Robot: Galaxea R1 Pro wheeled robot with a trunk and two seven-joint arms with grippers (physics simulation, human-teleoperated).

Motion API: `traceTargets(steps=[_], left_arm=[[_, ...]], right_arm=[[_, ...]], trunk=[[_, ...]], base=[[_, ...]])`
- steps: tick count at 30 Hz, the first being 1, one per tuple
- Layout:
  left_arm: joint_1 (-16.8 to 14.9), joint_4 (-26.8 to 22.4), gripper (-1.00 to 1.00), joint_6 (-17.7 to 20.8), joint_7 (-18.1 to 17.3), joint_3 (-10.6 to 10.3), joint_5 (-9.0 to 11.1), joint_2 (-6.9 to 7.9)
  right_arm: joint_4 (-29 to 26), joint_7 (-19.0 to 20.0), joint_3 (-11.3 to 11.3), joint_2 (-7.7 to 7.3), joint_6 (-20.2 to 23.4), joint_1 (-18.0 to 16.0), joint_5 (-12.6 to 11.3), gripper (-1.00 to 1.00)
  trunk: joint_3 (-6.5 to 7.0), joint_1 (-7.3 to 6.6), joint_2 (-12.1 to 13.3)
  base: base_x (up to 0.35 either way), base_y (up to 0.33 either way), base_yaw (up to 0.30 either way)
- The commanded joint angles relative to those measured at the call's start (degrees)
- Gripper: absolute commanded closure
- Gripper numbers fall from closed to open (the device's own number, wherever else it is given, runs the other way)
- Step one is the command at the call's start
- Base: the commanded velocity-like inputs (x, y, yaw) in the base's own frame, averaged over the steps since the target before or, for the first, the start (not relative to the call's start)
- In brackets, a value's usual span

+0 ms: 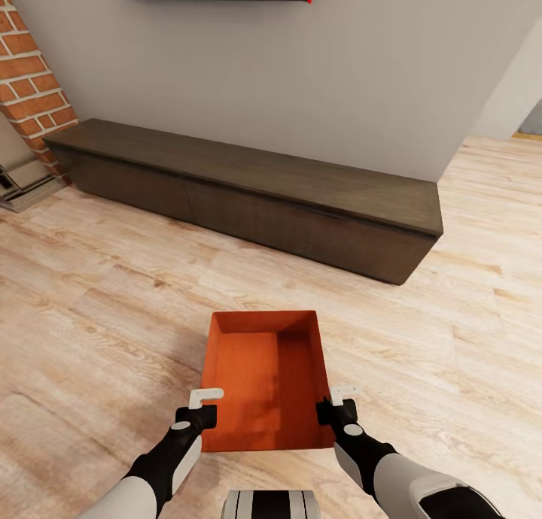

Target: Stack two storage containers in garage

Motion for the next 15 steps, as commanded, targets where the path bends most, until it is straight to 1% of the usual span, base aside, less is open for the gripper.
traceTargets(steps=[1,15], left_arm=[[0.0,-0.1,1.0,0.4,0.7,-0.1,-0.2,0.08],[0.0,0.3,1.0,0.4,0.7,0.2,0.2,0.15]], right_arm=[[0.1,-0.5,-0.5,-0.01,-0.2,0.0,-0.6,1.0],[0.1,-0.5,-0.5,-0.01,-0.2,0.0,-0.6,1.0]], trunk=[[-0.04,-0.01,0.0],[2.48,-3.08,5.6]], base=[[0.0,0.0,0.0],[0.0,0.0,0.0]])
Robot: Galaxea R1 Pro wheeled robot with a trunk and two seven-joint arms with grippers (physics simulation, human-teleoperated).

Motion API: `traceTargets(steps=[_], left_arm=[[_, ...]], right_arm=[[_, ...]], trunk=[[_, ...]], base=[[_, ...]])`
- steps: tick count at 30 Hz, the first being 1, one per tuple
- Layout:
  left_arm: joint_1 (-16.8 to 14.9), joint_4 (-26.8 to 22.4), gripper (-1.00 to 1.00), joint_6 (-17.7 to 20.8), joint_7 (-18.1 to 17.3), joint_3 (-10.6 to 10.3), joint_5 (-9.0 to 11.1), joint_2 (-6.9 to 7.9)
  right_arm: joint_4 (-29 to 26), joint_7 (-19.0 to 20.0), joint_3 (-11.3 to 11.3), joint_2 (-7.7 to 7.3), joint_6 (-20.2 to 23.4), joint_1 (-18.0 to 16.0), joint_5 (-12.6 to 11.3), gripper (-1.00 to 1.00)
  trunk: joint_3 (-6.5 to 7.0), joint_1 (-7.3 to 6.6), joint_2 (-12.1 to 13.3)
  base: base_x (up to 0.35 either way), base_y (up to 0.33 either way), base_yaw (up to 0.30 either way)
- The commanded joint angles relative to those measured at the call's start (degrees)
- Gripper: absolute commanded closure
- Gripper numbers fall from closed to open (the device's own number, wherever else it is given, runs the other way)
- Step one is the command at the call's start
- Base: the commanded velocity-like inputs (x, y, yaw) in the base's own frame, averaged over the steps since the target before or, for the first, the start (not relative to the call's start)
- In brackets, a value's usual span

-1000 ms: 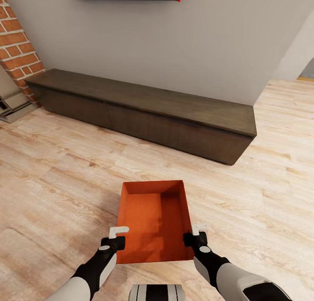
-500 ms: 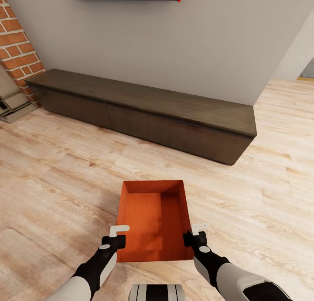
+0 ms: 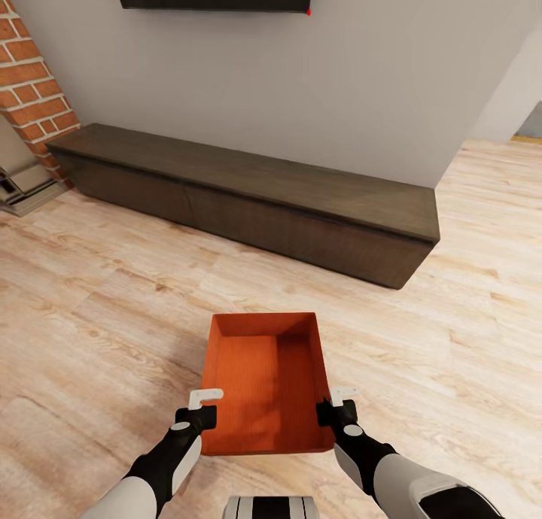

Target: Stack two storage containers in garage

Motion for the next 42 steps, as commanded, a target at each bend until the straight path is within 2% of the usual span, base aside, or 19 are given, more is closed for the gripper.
traceTargets(steps=[1,42], left_arm=[[0.0,0.0,1.0,0.4,0.9,-0.3,0.1,0.19],[0.0,0.3,1.0,0.5,0.9,-0.3,0.1,0.19]], right_arm=[[0.0,-0.5,-0.8,-0.03,-0.3,-0.1,-0.3,1.0],[-0.1,-0.5,-0.8,-0.03,-0.2,-0.1,-0.4,1.0]], trunk=[[0.15,-0.23,0.4],[7.51,-9.24,16.8]], base=[[0.0,0.0,0.0],[0.0,0.0,0.0]])
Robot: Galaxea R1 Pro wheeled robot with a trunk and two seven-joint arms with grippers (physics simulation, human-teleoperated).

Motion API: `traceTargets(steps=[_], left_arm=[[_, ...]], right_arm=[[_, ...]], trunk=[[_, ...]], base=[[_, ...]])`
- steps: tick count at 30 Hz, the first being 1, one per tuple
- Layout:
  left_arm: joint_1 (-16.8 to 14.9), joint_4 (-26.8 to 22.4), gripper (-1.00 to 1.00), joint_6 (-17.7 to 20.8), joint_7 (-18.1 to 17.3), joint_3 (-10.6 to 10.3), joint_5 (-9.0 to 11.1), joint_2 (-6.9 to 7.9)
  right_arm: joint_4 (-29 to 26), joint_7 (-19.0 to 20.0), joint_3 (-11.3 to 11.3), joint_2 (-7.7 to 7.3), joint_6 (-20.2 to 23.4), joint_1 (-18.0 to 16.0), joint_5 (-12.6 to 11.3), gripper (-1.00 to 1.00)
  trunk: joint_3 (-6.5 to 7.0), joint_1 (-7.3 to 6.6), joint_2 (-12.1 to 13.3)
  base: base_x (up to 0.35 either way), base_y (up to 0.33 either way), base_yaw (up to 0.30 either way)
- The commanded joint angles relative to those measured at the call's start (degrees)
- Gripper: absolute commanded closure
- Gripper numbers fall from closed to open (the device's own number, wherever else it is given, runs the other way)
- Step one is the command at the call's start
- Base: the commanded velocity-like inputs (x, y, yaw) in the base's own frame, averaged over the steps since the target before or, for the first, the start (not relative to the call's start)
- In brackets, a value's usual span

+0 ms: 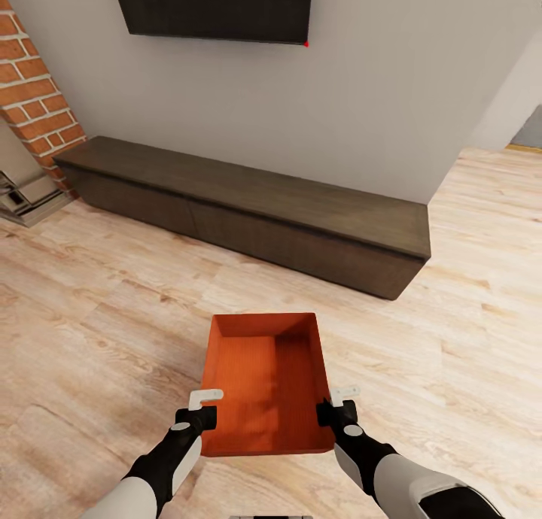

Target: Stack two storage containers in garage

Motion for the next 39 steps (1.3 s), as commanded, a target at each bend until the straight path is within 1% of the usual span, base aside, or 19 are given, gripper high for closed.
traceTargets(steps=[1,39], left_arm=[[0.0,0.2,1.0,0.4,1.0,-0.5,0.3,0.24],[0.0,0.0,1.0,0.4,1.0,-0.4,0.4,0.31]], right_arm=[[-0.1,-0.5,-1.1,-0.01,-0.3,-0.1,-0.2,1.0],[-0.1,-0.5,-1.1,0.07,-0.5,-0.1,-0.1,1.0]], trunk=[[0.16,-0.23,0.4],[6.98,-8.58,15.6]], base=[[0.0,0.0,0.0],[0.0,0.0,0.0]])
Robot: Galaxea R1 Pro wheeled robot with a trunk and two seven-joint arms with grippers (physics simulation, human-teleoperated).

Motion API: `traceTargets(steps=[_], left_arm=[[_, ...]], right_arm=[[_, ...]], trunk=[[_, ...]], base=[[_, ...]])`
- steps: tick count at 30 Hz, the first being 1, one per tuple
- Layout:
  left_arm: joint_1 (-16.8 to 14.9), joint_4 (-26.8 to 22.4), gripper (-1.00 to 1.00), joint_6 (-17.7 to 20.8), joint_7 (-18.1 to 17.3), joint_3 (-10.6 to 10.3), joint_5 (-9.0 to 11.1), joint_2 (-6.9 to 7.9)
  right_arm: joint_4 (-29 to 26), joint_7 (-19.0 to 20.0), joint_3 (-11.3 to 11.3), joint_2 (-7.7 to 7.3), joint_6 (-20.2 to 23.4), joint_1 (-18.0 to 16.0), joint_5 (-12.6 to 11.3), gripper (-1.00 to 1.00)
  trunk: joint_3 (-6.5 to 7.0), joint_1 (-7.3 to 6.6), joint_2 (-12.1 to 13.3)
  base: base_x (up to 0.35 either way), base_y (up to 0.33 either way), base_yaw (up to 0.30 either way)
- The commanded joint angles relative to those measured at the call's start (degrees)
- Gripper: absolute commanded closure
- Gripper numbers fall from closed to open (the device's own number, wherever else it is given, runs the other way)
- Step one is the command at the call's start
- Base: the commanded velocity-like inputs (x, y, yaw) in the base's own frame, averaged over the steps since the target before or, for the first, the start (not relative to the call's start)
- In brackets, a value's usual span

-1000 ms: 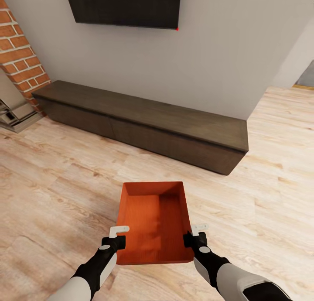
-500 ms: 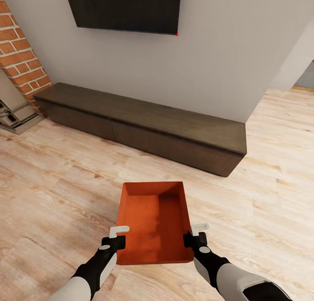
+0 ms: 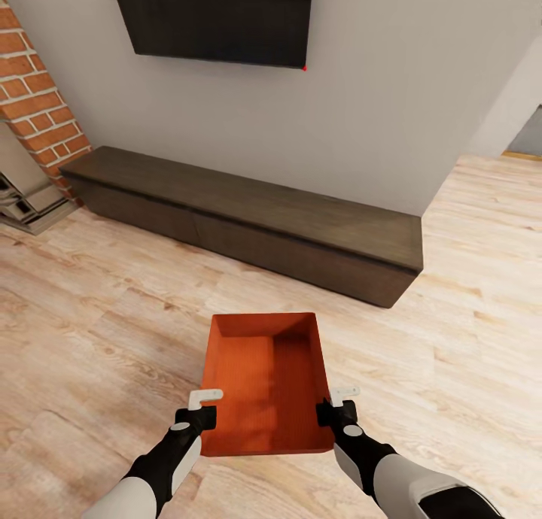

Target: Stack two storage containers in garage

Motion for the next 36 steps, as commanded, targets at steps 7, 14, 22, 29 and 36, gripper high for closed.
traceTargets(steps=[7,14,22,29,36], left_arm=[[0.0,0.2,1.0,0.4,1.0,-0.2,0.3,0.29],[0.0,0.2,1.0,0.4,1.0,-0.2,0.3,0.29],[0.0,-0.5,1.0,0.4,1.0,-0.3,0.3,0.3],[0.1,-0.7,1.0,0.4,0.9,-0.3,0.2,0.36],[0.0,-0.7,1.0,0.4,1.0,-0.3,0.2,0.41]], right_arm=[[-0.2,-1.2,-1.2,0.29,-0.3,-0.1,0.0,1.0],[-0.2,-1.3,-1.3,0.56,-0.4,-0.1,0.0,1.0],[-0.1,-1.3,-1.3,0.61,-0.4,-0.1,-0.1,1.0],[-0.1,-1.3,-1.3,0.51,-0.3,-0.1,-0.3,1.0],[-0.1,-1.3,-1.3,0.49,-0.3,-0.1,-0.2,1.0]], trunk=[[1.23,-1.55,2.8],[2.49,-3.09,5.6],[3.92,-4.84,8.8],[5.18,-6.38,11.6],[6.44,-7.92,14.4]], base=[[0.0,0.0,0.0],[0.0,0.0,0.0],[0.0,0.0,0.0],[0.0,0.0,0.0],[0.0,0.0,0.0]])
